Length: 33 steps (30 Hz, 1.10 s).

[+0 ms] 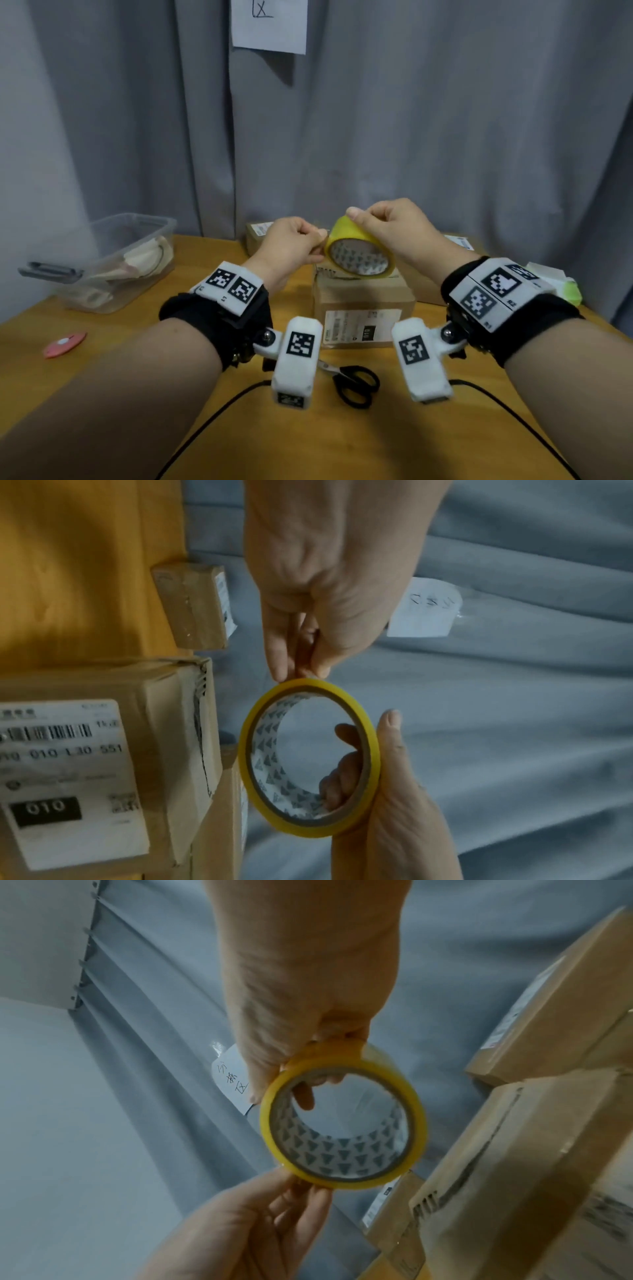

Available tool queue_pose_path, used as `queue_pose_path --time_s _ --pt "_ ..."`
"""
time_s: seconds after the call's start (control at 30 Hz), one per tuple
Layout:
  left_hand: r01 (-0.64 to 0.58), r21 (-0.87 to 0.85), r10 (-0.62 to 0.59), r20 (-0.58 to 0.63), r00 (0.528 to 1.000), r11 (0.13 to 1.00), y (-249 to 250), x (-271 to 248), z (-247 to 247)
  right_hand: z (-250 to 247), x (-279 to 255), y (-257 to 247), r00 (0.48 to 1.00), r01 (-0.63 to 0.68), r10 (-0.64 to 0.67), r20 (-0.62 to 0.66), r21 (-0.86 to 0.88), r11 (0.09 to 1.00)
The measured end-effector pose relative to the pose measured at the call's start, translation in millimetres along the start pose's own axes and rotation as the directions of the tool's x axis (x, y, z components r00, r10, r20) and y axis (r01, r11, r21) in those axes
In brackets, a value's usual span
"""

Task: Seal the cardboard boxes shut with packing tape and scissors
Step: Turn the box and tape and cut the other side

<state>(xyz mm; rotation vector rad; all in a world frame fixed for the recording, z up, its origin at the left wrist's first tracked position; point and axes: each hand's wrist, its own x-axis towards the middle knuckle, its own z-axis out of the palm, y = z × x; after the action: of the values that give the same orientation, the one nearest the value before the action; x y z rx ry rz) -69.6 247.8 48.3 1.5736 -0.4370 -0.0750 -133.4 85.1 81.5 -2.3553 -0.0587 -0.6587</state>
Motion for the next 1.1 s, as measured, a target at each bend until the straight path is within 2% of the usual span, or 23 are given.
queue_pose_path --time_s 0.1,0.17,0.23,0.37,0.43,0.47,0.6,0.67,0.8,0.93,1.1 --pt "0.1 -0.102 -0.101 -0.004 0.995 0.99 -12 19 2 1 28 7 0.99 -0.085 0.115 0.081 -0.303 0.949" --pt "0.157 -0.132 -0.161 -0.021 0.987 0.979 -23 28 -1 3 44 15 0.966 -0.106 0.207 0.157 -0.489 0.866" --pt "0.219 -0.136 -0.225 -0.033 0.974 0.966 -37 33 -3 8 55 23 0.936 -0.078 0.276 0.218 -0.637 0.767" --pt "0.368 -0.151 -0.376 -0.025 0.926 0.918 -69 30 -1 34 62 32 0.892 0.032 0.327 0.312 -0.766 0.642" --pt "0.417 -0.187 -0.425 -0.003 0.905 0.889 -80 27 2 44 64 33 0.911 0.057 0.284 0.301 -0.772 0.633" --pt "0.437 -0.197 -0.444 0.011 0.896 0.878 -85 25 2 46 66 35 0.921 0.048 0.262 0.289 -0.751 0.659" --pt "0.495 -0.265 -0.507 0.025 0.861 0.828 -96 23 3 41 67 53 0.953 -0.106 0.232 0.194 -0.503 0.858" --pt "0.501 -0.283 -0.518 0.02 0.855 0.818 -98 24 3 39 61 59 0.959 -0.167 0.238 0.151 -0.377 0.911" --pt "0.5 -0.31 -0.529 -0.01 0.849 0.809 -98 25 6 41 57 61 0.961 -0.207 0.256 0.1 -0.35 0.913" --pt "0.497 -0.318 -0.536 -0.043 0.843 0.807 -100 27 7 47 61 55 0.952 -0.245 0.297 0.072 -0.401 0.883" --pt "0.508 -0.263 -0.54 -0.064 0.839 0.82 -97 26 10 52 61 52 0.941 -0.279 0.332 0.056 -0.424 0.862"
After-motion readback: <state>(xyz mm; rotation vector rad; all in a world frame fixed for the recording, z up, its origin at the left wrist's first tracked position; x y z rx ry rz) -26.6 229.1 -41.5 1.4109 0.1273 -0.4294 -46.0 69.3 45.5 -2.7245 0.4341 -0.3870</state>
